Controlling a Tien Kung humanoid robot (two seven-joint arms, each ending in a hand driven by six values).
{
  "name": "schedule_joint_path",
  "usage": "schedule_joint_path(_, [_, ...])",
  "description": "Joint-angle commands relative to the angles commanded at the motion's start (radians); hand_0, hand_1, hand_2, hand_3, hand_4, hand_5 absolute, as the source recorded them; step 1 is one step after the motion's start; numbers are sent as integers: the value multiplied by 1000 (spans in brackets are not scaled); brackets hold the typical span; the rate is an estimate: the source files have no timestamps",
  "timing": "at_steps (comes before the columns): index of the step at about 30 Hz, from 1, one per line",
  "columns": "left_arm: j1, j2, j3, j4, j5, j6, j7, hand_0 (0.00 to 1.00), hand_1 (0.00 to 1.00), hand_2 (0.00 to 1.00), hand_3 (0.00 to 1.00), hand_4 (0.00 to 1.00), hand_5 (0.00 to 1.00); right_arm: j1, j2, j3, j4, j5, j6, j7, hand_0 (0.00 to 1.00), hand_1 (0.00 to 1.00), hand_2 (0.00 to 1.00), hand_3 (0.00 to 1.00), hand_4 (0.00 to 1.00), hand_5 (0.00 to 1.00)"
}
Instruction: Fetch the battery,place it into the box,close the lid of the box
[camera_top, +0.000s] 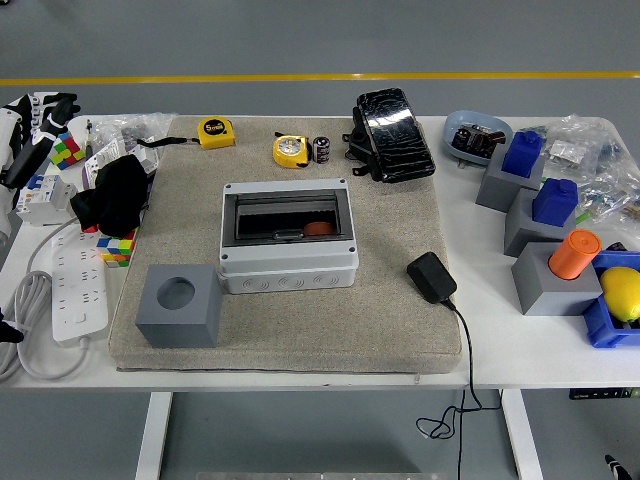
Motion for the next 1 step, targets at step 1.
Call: schedule_joint_path(1, [-2,-1,2,-1,0,-1,1,638,726,701,713,998,995,-1,-1,2,0,0,2,-1,641,661,652,563,967,552])
